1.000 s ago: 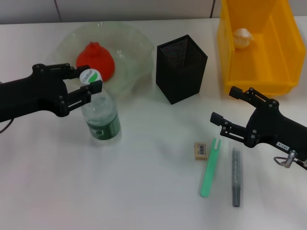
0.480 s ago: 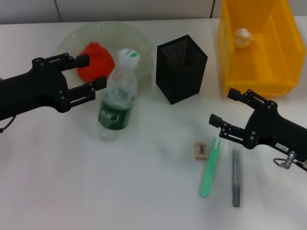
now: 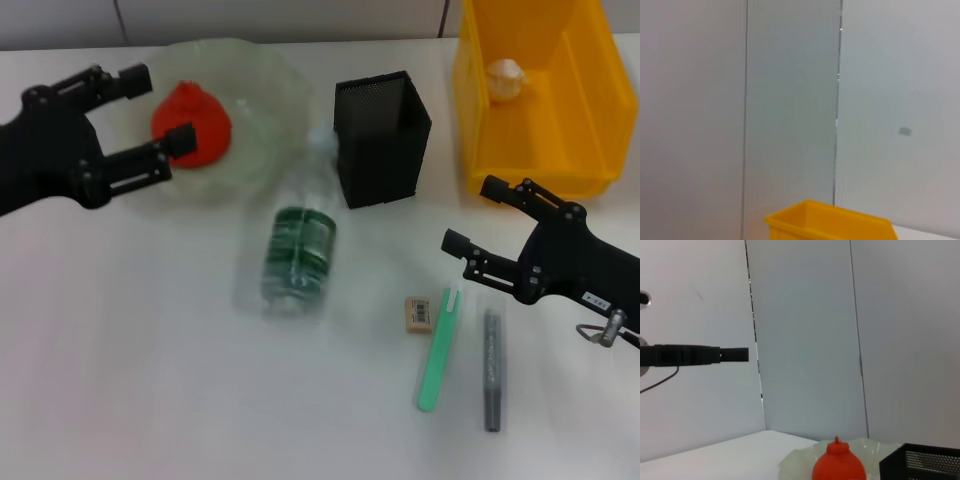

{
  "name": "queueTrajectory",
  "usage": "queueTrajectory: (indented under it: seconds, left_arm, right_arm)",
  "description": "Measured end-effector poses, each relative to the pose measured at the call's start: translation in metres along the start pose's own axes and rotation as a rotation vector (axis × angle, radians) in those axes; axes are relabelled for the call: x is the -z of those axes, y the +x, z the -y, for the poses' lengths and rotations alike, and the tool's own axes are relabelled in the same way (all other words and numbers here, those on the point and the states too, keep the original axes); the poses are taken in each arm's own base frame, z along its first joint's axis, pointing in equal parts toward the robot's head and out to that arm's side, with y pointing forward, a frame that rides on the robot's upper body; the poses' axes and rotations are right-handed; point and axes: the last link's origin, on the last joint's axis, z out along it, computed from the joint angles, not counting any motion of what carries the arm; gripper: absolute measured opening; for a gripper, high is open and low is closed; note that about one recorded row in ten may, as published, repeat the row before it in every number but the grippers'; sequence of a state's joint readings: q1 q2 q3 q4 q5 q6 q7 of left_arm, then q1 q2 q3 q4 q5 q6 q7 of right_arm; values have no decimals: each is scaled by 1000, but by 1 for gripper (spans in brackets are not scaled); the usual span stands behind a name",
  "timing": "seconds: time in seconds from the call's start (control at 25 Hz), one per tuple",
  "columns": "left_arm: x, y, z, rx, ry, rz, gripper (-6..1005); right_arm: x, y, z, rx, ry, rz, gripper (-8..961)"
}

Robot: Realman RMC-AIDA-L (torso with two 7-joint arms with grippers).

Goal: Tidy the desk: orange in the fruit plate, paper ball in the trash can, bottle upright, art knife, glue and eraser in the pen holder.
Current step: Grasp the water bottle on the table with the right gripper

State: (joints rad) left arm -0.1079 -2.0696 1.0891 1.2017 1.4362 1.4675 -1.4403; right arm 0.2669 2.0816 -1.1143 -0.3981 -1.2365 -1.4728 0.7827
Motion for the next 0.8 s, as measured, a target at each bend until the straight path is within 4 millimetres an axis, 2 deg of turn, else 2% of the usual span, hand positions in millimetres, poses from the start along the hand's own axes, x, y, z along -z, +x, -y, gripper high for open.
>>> queueTrajectory:
  seconds: [0.4,0.52,0.6,0.64,0.8]
  left_arm:
    - [-14,-8,-9,50,-54,34,786]
    - [-42,-12,-27,94,-146,77,787]
    - [-48,-12,-30,85,-153,94,788]
    - [-62,-14,-37,51,-165,138,788]
    - [-73,-18,-45,-28,-183,180,785]
  right_arm:
    - [2,0,0,-6,3,4,831]
    - [9,-1,2,-22,33,10,831]
    - [11,-2,4,-25,40,12,831]
    - [16,-5,6,-40,49,16,831]
    - [23,-16,8,-93,15,-11,831]
